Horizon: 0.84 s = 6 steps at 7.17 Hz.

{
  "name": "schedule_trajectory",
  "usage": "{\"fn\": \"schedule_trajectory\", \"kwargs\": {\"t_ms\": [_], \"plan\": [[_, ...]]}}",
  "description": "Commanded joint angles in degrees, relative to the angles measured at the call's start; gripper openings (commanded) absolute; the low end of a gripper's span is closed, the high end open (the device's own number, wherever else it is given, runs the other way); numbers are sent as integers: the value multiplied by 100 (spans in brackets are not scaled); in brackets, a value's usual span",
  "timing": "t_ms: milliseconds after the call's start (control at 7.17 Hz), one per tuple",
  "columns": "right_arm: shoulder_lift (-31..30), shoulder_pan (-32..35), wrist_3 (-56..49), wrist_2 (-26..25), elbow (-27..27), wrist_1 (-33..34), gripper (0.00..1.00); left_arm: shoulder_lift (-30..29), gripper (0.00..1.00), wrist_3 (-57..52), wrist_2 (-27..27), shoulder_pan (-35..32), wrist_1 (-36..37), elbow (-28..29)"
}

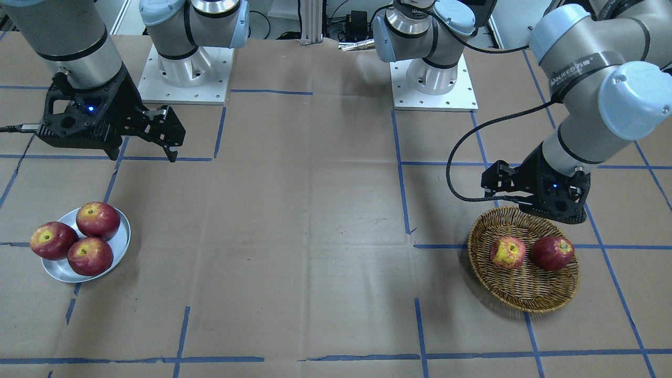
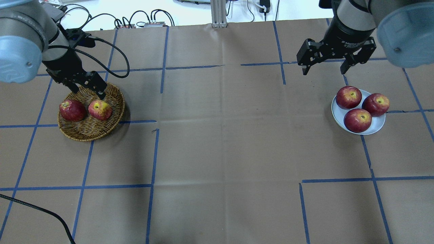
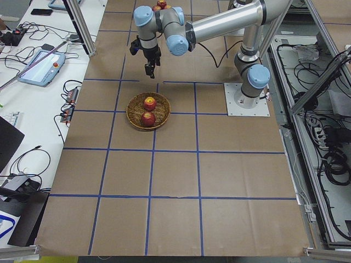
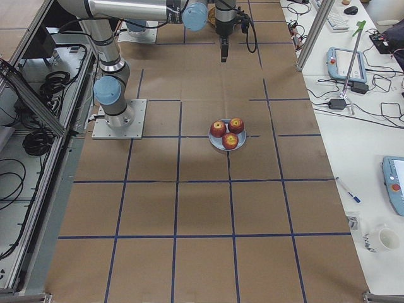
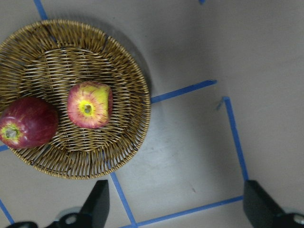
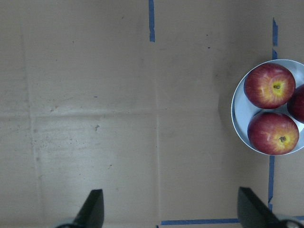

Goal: Transfer apple from basket to plate
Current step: 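Lower the left gripper onto the yellow-red apple in the basket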

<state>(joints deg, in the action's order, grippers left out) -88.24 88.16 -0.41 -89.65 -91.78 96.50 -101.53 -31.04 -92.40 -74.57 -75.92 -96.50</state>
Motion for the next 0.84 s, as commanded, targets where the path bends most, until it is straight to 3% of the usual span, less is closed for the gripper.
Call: {"fn": "schedule_trajectory", "kwargs": {"t_ms": [0,140,698], "plan": [[0,0,-12,-9,-15,0,100,-566,99,-444,-6,275,882,-264],[0,0,-21,0,3,0,100,-926,99,-943,-6,354,1321,-246],[9,0,-12,0,-15,0,100,-1465,98,-1001,47,417,1703,-334]]}}
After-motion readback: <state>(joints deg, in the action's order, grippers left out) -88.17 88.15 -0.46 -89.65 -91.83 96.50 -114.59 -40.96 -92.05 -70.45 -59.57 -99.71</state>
